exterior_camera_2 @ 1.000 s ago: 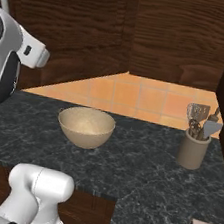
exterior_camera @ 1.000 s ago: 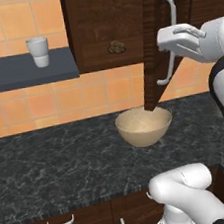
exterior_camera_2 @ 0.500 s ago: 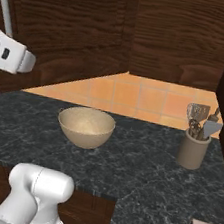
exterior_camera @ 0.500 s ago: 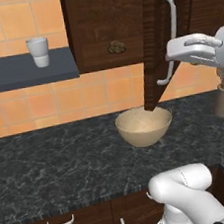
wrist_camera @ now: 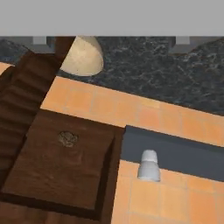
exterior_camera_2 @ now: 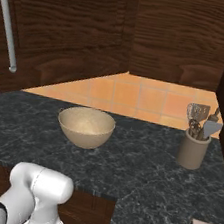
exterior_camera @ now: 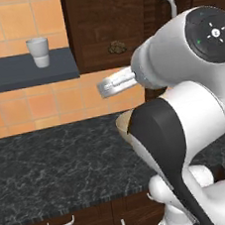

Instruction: Open the cabinet, pick up the bread from the cabinet and place it in the basket. Then move the basket to the dining counter.

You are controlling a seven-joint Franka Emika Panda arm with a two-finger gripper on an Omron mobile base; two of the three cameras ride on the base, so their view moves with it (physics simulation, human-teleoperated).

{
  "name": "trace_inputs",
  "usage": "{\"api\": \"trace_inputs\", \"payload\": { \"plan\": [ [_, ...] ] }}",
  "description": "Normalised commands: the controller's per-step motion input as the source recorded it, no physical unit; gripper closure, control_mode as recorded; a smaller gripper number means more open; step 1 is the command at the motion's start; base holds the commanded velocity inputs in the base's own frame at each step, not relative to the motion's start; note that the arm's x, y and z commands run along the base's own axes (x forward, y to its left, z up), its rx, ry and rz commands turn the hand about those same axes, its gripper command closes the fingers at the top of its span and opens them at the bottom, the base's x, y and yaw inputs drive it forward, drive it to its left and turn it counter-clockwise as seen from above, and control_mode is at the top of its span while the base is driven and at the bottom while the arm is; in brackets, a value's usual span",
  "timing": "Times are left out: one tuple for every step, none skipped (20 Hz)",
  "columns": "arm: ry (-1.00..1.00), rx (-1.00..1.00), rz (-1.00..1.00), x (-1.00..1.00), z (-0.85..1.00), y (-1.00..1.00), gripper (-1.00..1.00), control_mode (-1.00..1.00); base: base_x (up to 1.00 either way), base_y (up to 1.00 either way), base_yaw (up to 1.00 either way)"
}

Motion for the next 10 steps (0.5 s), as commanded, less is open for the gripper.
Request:
{"api": "trace_inputs", "payload": {
  "plan": [
    [0.29, -0.83, 0.0, 0.67, -0.34, 1.0, -1.0, -1.0, 0.0, 0.0, 0.0],
    [0.53, -0.8, 0.0, 0.96, -0.34, 1.0, -1.0, -1.0, 0.0, 0.0, 0.0],
    [0.62, -0.77, -0.01, 1.0, -0.31, 0.86, -1.0, -1.0, 0.0, 0.0, 0.0],
    [0.56, -0.75, -0.02, 1.0, -0.09, 0.81, -1.0, -1.0, 0.0, 0.0, 0.0],
    [0.52, -0.77, -0.04, 1.0, 0.0, 0.69, -1.0, -1.0, 0.0, 0.0, 0.0],
    [0.49, -0.78, -0.09, 0.91, 0.0, 0.56, -1.0, -1.0, 0.0, 0.0, 0.0],
    [0.51, -0.77, -0.16, 0.84, 0.0, 0.42, -1.0, -1.0, 0.0, 0.0, 0.0],
    [0.51, -0.74, -0.25, 0.67, 0.0, 0.23, -1.0, -1.0, 0.0, 0.0, 0.0],
    [0.49, -0.71, -0.35, 0.54, 0.0, 0.04, -1.0, -1.0, 0.0, 0.0, 0.0],
    [0.46, -0.69, -0.41, 0.47, 0.0, 0.0, -1.0, -1.0, 0.0, 0.0, 0.0]
  ]
}}
